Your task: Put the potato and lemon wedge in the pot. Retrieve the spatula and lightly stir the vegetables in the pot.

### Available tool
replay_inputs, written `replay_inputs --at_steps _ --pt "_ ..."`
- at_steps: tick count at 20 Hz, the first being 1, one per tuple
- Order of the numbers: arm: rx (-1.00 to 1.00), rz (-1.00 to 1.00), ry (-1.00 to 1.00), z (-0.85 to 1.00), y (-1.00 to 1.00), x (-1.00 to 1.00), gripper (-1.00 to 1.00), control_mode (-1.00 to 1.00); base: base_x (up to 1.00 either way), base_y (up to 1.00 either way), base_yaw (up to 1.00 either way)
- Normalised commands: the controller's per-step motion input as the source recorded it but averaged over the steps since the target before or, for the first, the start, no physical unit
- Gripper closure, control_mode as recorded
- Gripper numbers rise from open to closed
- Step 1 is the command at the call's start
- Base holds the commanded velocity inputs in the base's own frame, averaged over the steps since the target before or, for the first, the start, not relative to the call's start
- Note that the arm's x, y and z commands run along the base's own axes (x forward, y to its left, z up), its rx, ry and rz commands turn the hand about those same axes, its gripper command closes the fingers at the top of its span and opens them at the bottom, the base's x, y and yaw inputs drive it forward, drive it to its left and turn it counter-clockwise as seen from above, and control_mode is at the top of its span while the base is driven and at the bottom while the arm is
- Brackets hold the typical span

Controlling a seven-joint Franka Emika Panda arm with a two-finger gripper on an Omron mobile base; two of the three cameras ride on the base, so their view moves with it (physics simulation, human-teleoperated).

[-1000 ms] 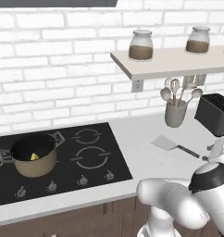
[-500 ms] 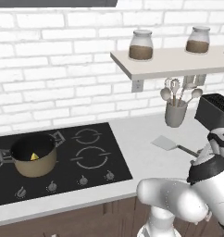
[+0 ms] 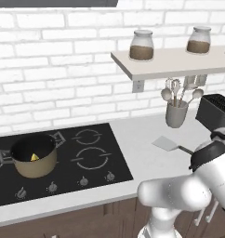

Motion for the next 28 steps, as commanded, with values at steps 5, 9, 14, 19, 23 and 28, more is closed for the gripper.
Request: replay_inputs --at_steps 5,9,14,19,23,28 --pt "0.00 0.00 0.00 0.00 -0.05 0.06 -1.00 -1.00 0.00 0.00 0.00" --pt "0.00 0.00 0.00 0.00 0.00 0.25 -1.00 -1.00 0.00 0.00 0.00" --pt "0.00 0.00 0.00 -0.01 -0.01 0.17 -1.00 -1.00 0.00 0.00 0.00" --pt "0.00 0.00 0.00 -0.12 0.00 0.01 -1.00 -1.00 0.00 0.00 0.00" --pt "0.00 0.00 0.00 -0.18 0.00 0.00 -1.00 -1.00 0.00 0.00 0.00" --pt "0.01 0.00 0.00 -0.05 -0.11 0.09 -1.00 -1.00 0.00 0.00 0.00"
